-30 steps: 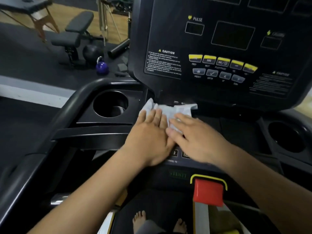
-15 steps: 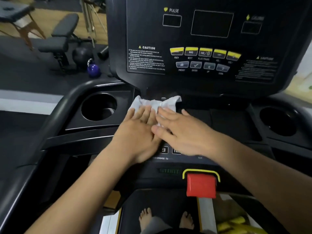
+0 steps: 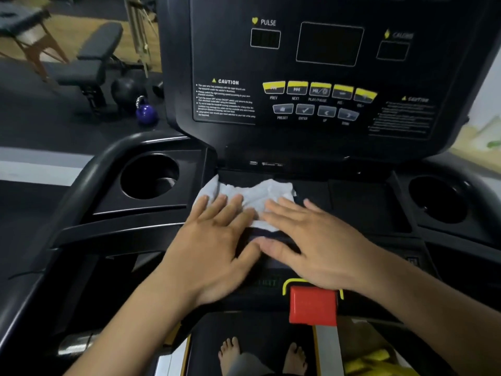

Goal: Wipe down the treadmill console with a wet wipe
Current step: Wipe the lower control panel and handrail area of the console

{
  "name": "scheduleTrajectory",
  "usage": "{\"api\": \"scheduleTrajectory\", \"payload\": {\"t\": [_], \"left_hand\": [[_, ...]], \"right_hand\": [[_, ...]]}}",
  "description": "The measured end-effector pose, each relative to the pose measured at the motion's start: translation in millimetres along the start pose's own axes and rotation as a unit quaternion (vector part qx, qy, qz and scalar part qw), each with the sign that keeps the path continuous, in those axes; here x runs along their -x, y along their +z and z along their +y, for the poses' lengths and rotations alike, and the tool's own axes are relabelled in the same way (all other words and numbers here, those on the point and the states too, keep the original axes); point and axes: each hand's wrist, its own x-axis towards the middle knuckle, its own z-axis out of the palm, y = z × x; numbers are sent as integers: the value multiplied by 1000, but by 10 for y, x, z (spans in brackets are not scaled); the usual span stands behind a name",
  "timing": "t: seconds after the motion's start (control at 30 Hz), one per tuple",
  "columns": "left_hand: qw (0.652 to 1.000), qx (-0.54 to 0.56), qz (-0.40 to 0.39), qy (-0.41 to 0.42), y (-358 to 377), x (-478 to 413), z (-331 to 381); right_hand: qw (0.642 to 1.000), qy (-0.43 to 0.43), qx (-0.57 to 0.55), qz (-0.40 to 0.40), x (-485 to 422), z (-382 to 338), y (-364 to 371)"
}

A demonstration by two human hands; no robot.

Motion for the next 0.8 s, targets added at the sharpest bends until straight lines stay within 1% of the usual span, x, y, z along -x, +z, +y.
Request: {"api": "scheduleTrajectory", "payload": {"t": [0.1, 0.2, 0.3, 0.33, 0.43, 0.5, 0.53, 0.57, 0.63, 0.73, 0.8], "left_hand": [[1000, -25, 9, -11, 19, -194, -53], [998, -52, 9, -38, -58, -252, -141], [997, -69, 6, -21, -74, -59, -14], [998, -54, 8, -12, -54, -28, 99], [999, 24, 0, 37, 57, -169, 577], [996, 46, -8, 81, 105, -321, 850], [995, 48, -6, 89, 106, -355, 885], [995, 42, 5, 86, 99, -341, 832], [997, 12, 27, 66, 74, -186, 503], [997, -34, 60, 42, 21, 48, -115], [995, -69, 56, 41, -18, 67, -249]], "right_hand": [[1000, -4, 24, 16, -313, -41, -16], [1000, -20, -7, 12, -558, -198, -59], [999, -40, -13, 30, -197, -58, 5], [999, -30, -15, 37, -4, 64, 21], [998, 45, -21, 49, 477, 460, -4], [996, 82, -18, 34, 569, 584, -19], [995, 90, -25, 34, 554, 558, -16], [995, 88, -32, 45, 497, 478, -13], [995, 64, -33, 62, 279, 201, -8], [999, 10, 19, 46, -140, -217, 67], [998, 9, 24, 54, -248, -321, 83]]}}
